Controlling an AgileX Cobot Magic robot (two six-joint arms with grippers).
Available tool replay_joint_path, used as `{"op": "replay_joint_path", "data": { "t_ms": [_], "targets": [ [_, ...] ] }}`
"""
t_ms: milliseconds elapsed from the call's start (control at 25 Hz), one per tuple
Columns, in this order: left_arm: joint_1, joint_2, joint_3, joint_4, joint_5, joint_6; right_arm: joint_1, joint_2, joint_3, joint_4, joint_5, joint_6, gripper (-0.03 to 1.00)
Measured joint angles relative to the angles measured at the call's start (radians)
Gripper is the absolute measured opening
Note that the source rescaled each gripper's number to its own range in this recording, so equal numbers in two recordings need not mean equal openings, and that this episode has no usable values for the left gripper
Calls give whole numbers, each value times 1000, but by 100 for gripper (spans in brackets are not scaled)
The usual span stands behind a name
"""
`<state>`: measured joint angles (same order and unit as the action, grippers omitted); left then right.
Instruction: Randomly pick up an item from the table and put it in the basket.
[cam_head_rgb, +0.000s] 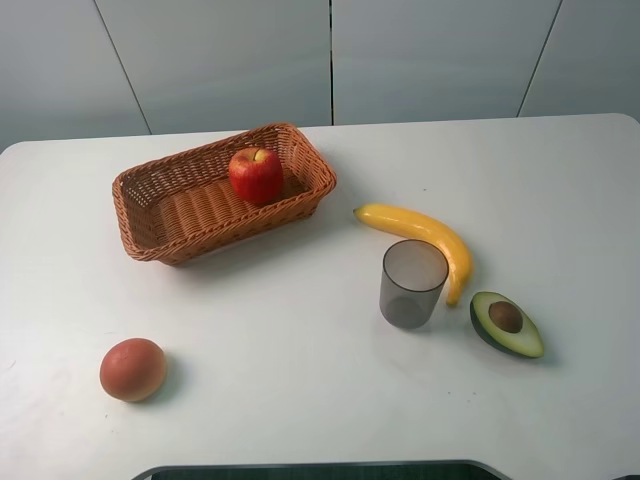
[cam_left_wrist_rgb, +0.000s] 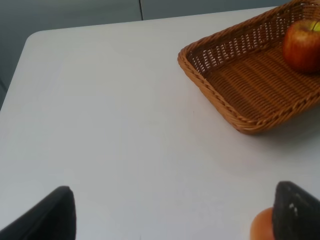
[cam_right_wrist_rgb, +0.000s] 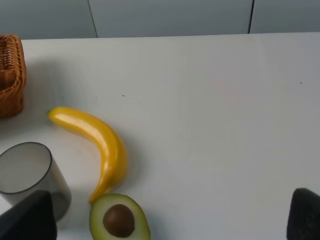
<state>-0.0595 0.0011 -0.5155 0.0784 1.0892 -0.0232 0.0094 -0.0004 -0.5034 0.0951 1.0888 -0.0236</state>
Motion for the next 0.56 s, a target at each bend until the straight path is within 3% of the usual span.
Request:
{"op": "replay_joint_path", "data": {
  "t_ms": [560],
  "targets": [
    [0,0,0,0,0,0,0,0,0,0,0,0,100]
  ]
}}
